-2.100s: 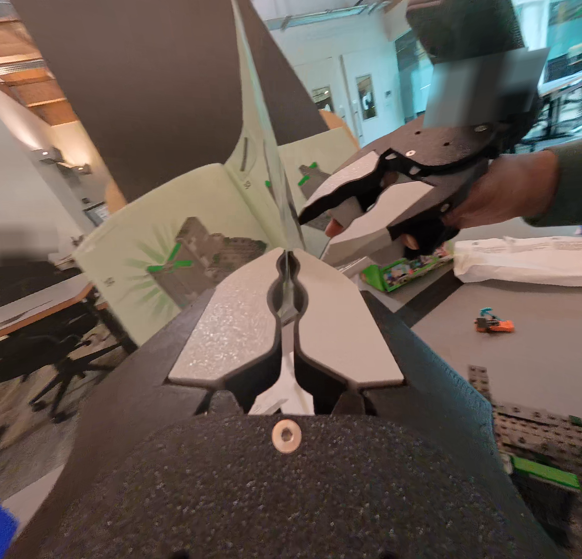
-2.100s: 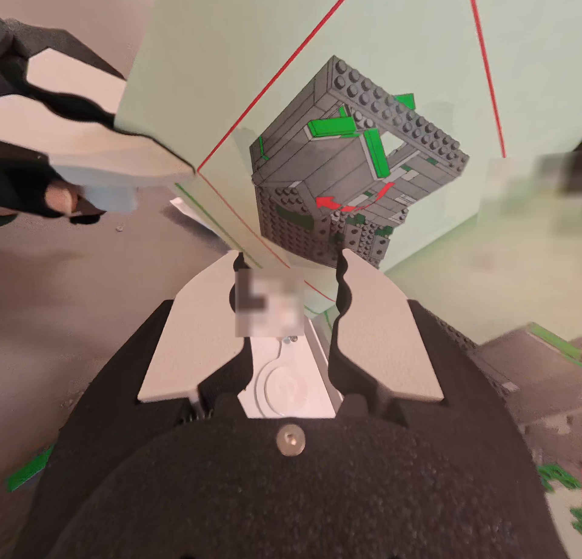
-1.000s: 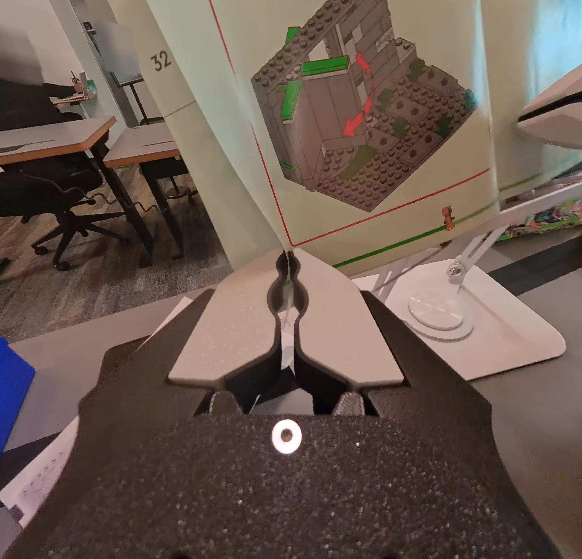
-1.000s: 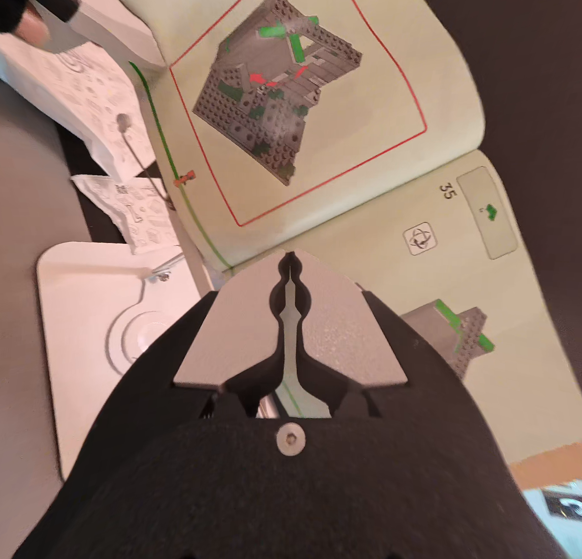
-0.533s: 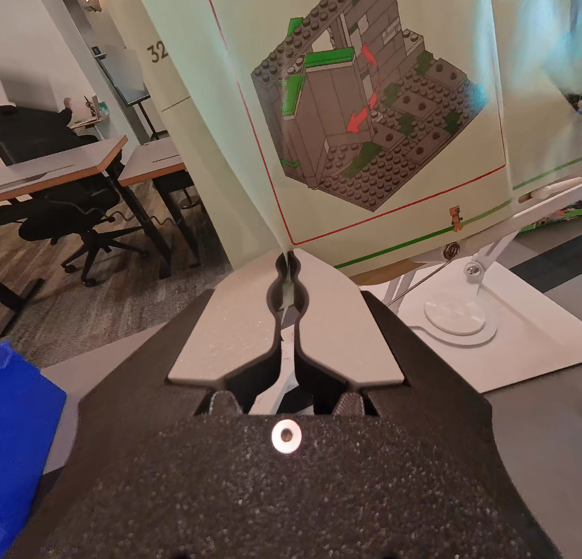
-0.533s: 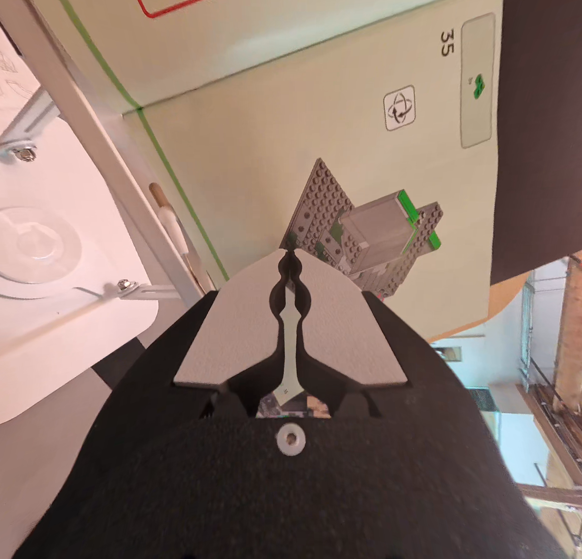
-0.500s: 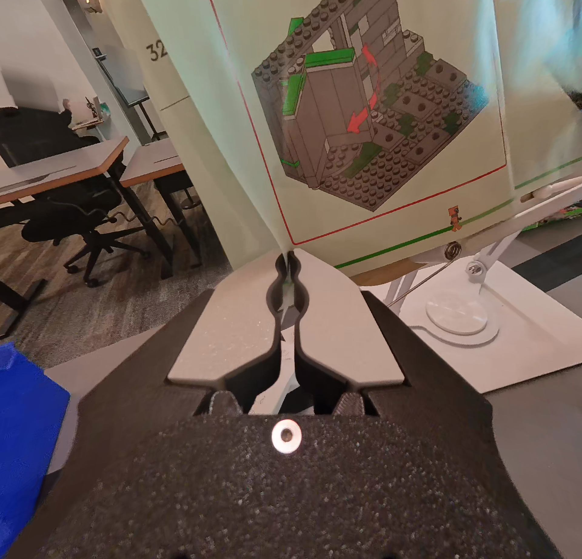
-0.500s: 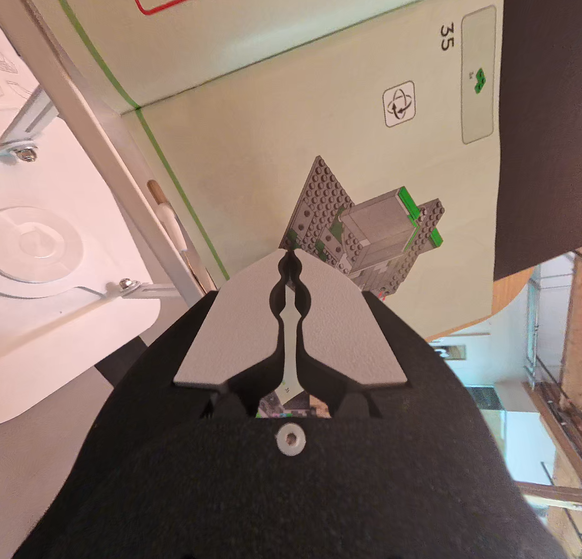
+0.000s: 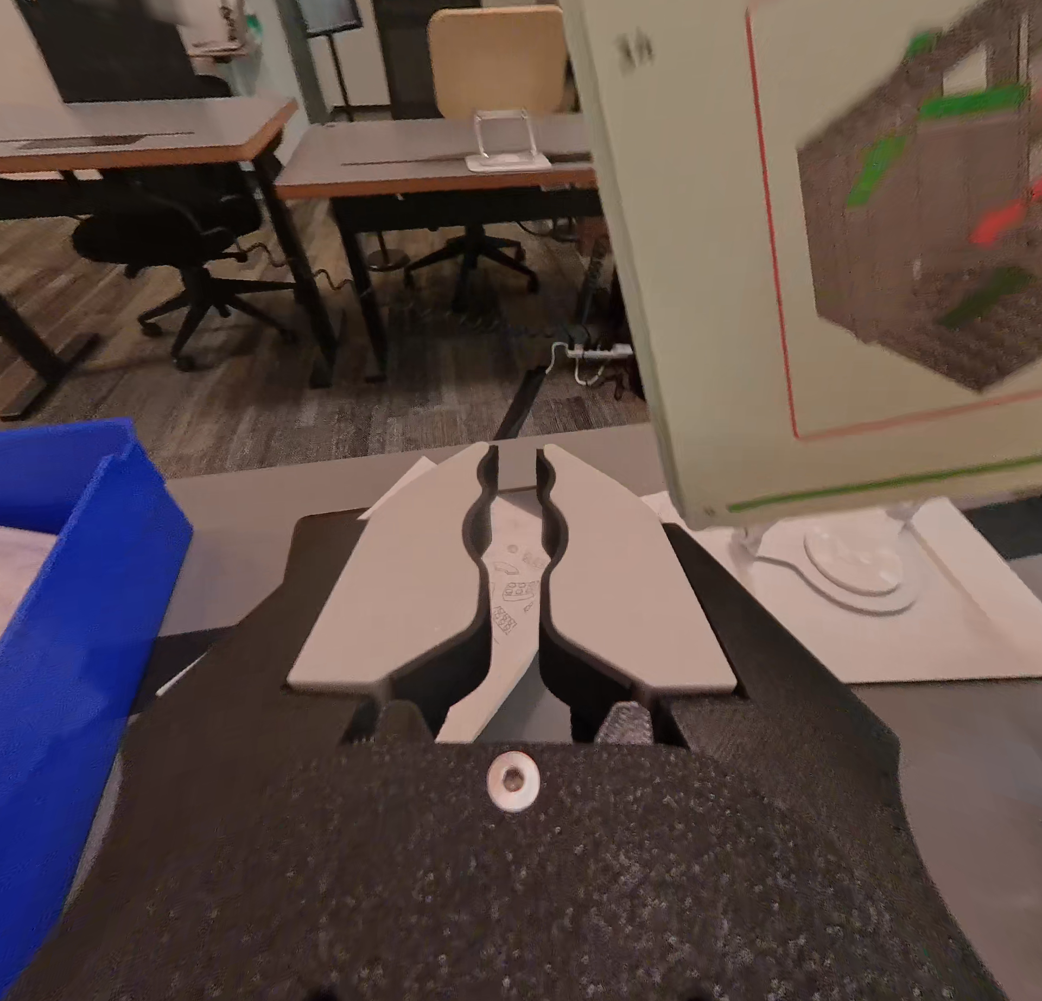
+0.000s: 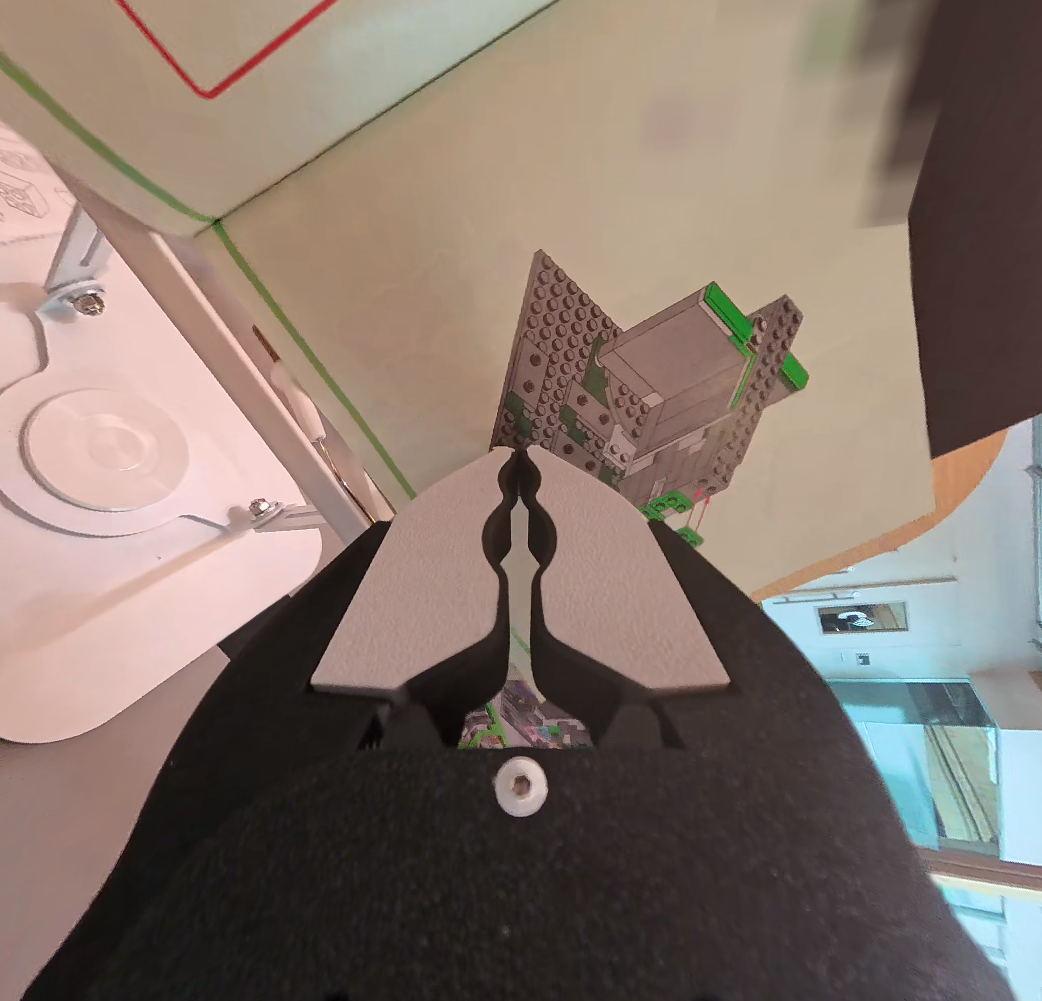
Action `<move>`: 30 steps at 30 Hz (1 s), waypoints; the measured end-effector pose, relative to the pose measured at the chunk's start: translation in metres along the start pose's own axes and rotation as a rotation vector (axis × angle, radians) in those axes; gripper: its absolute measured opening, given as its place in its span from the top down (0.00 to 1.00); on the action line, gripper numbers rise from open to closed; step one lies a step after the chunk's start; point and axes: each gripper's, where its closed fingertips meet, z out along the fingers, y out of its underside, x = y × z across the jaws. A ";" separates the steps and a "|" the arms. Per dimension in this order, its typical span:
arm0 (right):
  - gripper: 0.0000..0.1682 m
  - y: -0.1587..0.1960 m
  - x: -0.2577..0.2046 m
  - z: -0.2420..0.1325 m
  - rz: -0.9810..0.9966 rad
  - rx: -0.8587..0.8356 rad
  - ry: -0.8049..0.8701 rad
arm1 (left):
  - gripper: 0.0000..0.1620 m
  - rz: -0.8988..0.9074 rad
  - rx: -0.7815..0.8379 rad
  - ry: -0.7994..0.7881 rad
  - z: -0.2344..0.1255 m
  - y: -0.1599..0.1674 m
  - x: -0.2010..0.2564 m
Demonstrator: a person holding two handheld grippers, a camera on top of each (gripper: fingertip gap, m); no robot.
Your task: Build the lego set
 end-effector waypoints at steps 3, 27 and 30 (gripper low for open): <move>1.00 -0.009 0.004 -0.006 0.008 0.043 0.017 | 0.94 -0.002 0.081 -0.008 -0.019 -0.016 0.000; 0.68 0.064 0.101 -0.016 0.691 0.207 -0.215 | 0.59 -0.054 0.017 0.330 0.011 -0.008 0.054; 0.64 0.070 0.082 -0.010 0.733 0.189 -0.289 | 0.54 -0.115 0.007 0.490 0.027 -0.010 0.056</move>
